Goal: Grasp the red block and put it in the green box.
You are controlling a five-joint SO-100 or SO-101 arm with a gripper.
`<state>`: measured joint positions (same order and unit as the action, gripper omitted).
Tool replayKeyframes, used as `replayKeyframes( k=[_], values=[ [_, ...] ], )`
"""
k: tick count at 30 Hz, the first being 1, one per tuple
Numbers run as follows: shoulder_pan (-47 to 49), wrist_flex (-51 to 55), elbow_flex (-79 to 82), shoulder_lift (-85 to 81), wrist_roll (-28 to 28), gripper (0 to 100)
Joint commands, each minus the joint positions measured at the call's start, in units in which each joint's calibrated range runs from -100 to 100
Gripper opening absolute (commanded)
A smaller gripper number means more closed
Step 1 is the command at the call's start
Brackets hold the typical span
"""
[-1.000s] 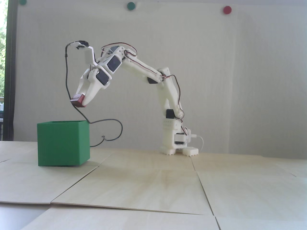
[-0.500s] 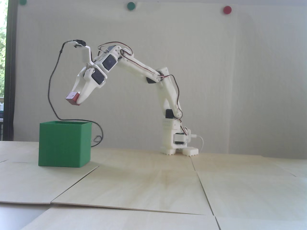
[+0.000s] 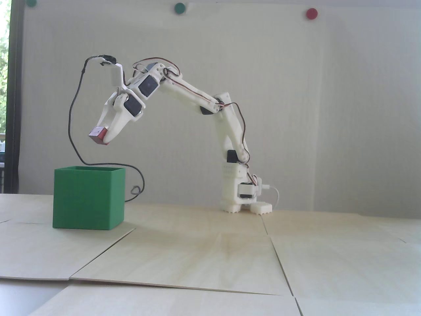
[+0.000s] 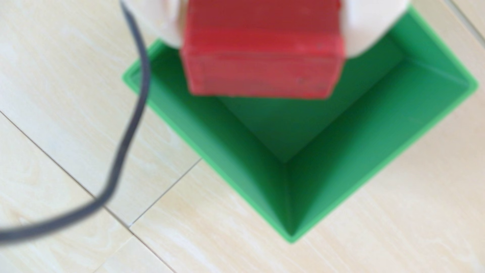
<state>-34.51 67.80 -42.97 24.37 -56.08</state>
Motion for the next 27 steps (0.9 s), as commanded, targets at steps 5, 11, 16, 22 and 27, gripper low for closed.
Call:
replayKeyframes(
  k=[5, 11, 16, 22, 27],
  values=[
    [-2.7, 2.4, -5.2, -7.9, -0.5, 2],
    [-2.7, 3.1, -5.3, -8.0, -0.5, 2],
    [-2.7, 2.5, -5.0, -7.1, -0.5, 2],
    [-1.9, 2.4, -5.0, -7.0, -0.5, 2],
    [1.2, 2.3, -5.0, -7.0, -0.1, 2]
  ],
)
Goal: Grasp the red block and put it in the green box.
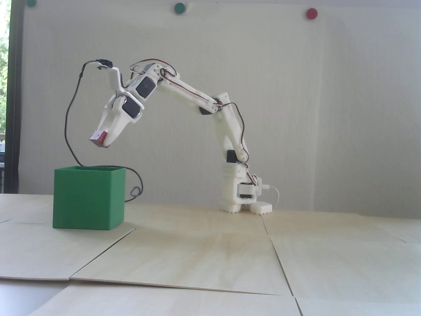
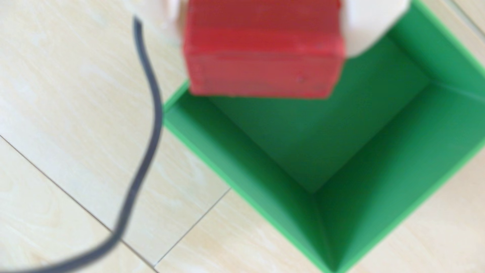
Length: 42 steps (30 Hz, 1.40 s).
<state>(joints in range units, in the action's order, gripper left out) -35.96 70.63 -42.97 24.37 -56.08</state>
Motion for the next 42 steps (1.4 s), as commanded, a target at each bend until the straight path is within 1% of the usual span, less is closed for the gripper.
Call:
replayKeyframes(
  k=[1, 4, 11, 26, 31, 33, 42],
  values=[
    [2.9, -0.5, -5.0, -7.0, -0.1, 2],
    [3.1, -0.6, -5.0, -6.4, -0.2, 2],
    [3.2, -9.4, -5.4, -1.7, 0.0, 2],
    [3.6, -9.7, -5.3, -1.1, -0.2, 3],
    [3.6, -9.7, -5.1, -1.1, -0.3, 16],
    [3.6, -9.7, -5.1, -1.1, -0.4, 20],
    [3.7, -9.7, -5.0, -1.1, -0.4, 21]
  ],
)
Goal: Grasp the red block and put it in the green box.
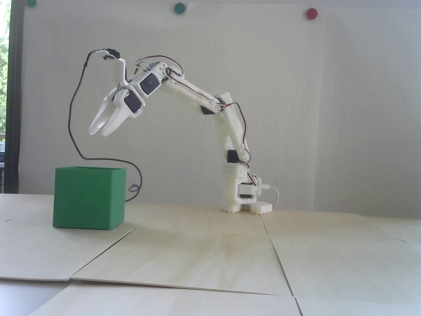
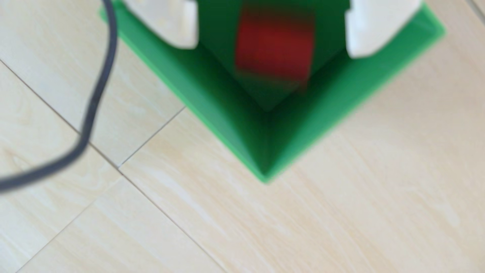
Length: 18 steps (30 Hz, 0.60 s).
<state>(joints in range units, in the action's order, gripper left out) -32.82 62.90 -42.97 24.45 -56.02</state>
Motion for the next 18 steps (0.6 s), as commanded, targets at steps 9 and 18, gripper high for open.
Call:
replayKeyframes(
  k=[9, 18],
  values=[
    [2.4, -0.8, -5.0, -2.3, 0.1, 20],
    [8.7, 16.4, -4.9, -15.5, 4.3, 2]
  ],
)
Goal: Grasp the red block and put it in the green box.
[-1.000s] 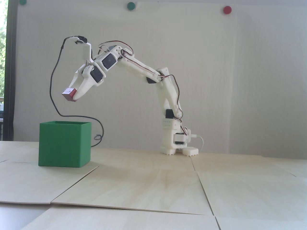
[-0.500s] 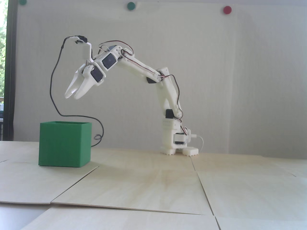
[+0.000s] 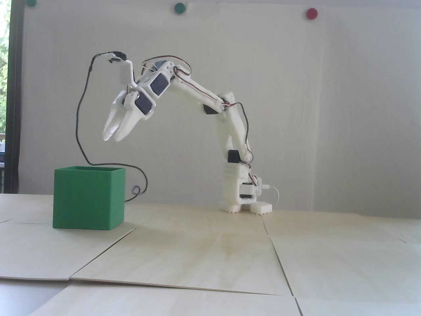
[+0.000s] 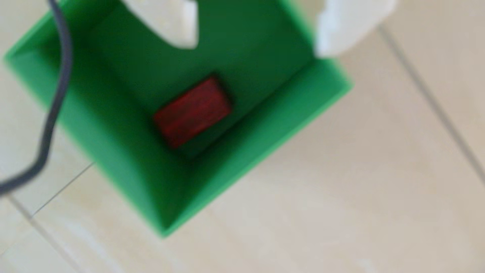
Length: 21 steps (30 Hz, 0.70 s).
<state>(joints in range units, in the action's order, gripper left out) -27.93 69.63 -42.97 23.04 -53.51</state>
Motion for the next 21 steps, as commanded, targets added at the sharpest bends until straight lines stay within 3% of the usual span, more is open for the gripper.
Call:
replayKeyframes(
  k=[1, 6, 11, 15, 21],
  values=[
    [4.7, 12.4, -4.9, -15.8, 2.2, 3],
    [10.5, 25.4, -4.9, -21.5, 5.0, 2],
    [14.1, 27.8, 1.1, -23.0, 7.9, 2],
    [14.6, 20.3, 14.6, -26.9, 8.1, 2],
    [14.6, -0.5, 42.9, -37.6, 8.1, 2]
  ],
)
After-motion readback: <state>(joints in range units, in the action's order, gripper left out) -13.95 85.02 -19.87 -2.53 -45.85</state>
